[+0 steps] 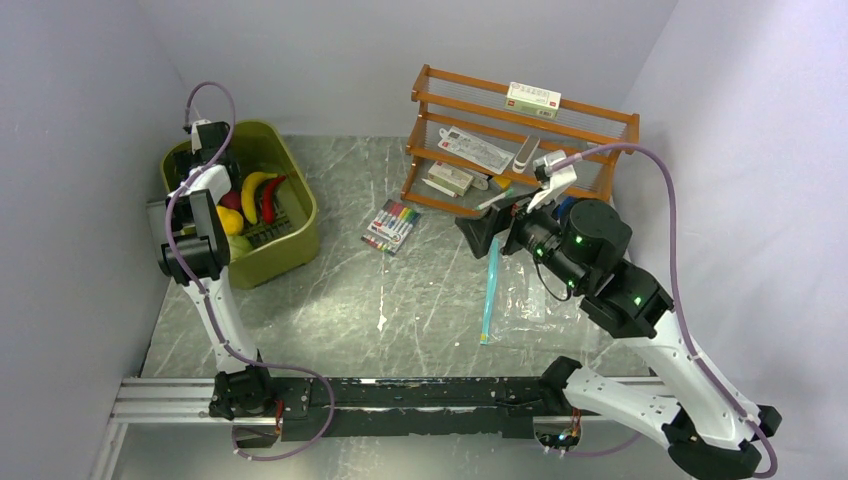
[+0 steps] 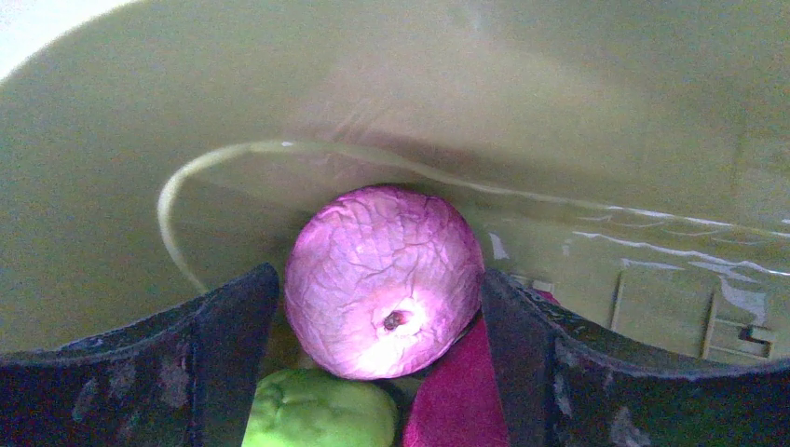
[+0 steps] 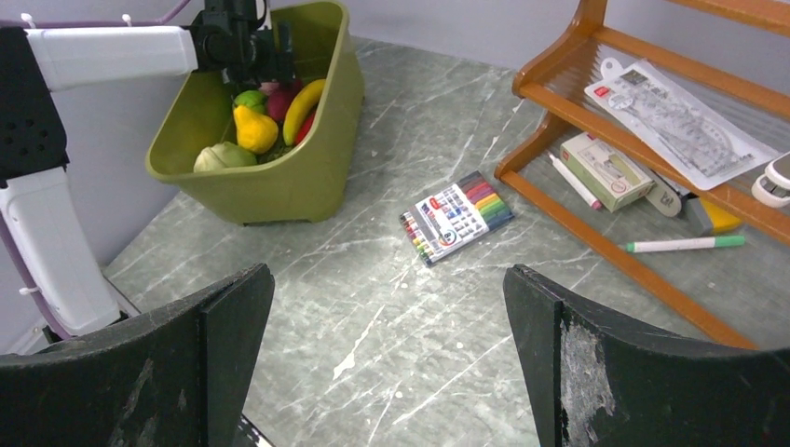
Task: Place the food in the zip-top bag and seal the zipper
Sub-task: Pick up the zipper food storage bag at the center of the board.
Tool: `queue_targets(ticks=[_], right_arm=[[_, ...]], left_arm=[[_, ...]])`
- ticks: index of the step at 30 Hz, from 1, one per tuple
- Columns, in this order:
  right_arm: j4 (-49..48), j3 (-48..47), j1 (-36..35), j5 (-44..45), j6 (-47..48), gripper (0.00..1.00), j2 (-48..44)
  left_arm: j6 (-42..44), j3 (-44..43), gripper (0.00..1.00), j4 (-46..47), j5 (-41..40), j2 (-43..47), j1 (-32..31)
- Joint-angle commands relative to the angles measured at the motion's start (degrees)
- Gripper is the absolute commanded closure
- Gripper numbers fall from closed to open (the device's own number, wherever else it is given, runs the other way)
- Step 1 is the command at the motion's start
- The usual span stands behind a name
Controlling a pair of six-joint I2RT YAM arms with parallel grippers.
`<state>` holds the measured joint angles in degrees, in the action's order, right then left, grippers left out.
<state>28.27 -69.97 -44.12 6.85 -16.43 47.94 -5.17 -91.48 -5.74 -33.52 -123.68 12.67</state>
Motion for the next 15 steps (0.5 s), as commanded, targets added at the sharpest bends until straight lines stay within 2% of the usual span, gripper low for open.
queue_targets(ticks=[1,5,11,14,15], right_arm=[[-0.2,1.7,-0.3,0.6,-2.3,0.04,-1.0],[3.1,2.8,-0.3,6.8,-8.9,0.04,-0.2],[22.8,0.8,-0.3,24.1,-33.9,0.06,6.7],[29.2,2.0,-0.3,26.7,-42.9,0.09,10.3],[30.3,3.2,-0.3,26.9,-45.4,0.14,11.5]], left_arm=[[-1.0,-1.7,0.22,0.1,0.0,0.4,0.8],[-1.6,-1.3,0.22,-0.1,0.3,0.7,0.8],[-2.3,-1.5,0.22,-0.9,0.3,0.6,1.0],[-3.5,-0.8,0.22,-1.0,1.9,2.4,1.0],[-4.1,-1.0,0.22,-1.5,2.4,3.1,0.9]])
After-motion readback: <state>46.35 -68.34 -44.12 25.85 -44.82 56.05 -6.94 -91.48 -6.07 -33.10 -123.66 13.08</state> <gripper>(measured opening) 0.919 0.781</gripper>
